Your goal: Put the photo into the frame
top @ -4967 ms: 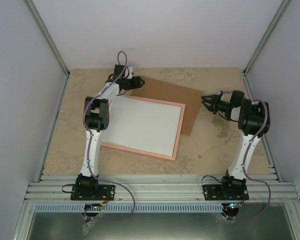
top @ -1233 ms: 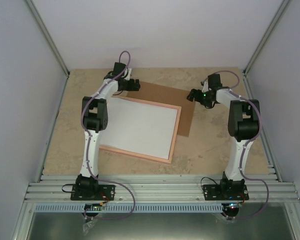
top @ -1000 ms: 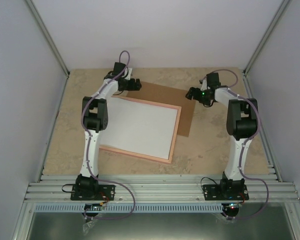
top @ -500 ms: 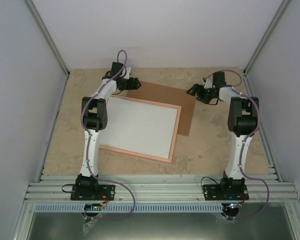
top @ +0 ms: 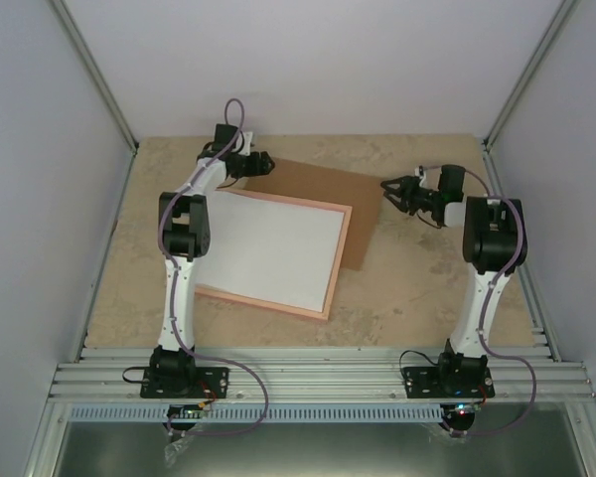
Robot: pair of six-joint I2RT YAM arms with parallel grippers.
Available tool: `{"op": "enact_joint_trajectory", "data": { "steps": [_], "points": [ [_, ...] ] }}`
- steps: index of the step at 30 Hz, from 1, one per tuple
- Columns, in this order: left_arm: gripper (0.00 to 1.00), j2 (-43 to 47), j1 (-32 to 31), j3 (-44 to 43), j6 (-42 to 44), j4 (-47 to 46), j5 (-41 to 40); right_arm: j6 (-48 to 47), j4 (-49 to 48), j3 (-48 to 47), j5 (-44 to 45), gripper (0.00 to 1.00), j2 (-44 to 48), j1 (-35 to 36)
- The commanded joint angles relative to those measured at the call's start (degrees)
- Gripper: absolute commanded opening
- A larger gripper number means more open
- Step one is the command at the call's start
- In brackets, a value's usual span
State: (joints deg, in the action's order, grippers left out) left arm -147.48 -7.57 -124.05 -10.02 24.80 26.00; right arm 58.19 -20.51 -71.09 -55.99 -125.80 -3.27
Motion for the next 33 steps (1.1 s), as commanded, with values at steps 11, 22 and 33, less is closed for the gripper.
{"op": "enact_joint_trajectory", "data": {
  "steps": [11, 22, 33],
  "points": [
    [0.82, -4.3, -5.1, 4.6, -5.4, 3.0, 17.0, 34.7, -47.6, 5.7, -15.2, 0.21, 1.4, 6.4],
    [0.83, -3.8, -6.5, 5.3, -5.9, 1.6, 17.3, 17.4, -23.7, 4.6, -13.3, 0.01, 4.1, 7.4],
    [0.99, 2.8, -6.3, 6.3, -3.3, 0.5, 11.0, -19.4, 24.3, -4.6, -2.5, 0.01, 10.1, -1.1]
  ]
}}
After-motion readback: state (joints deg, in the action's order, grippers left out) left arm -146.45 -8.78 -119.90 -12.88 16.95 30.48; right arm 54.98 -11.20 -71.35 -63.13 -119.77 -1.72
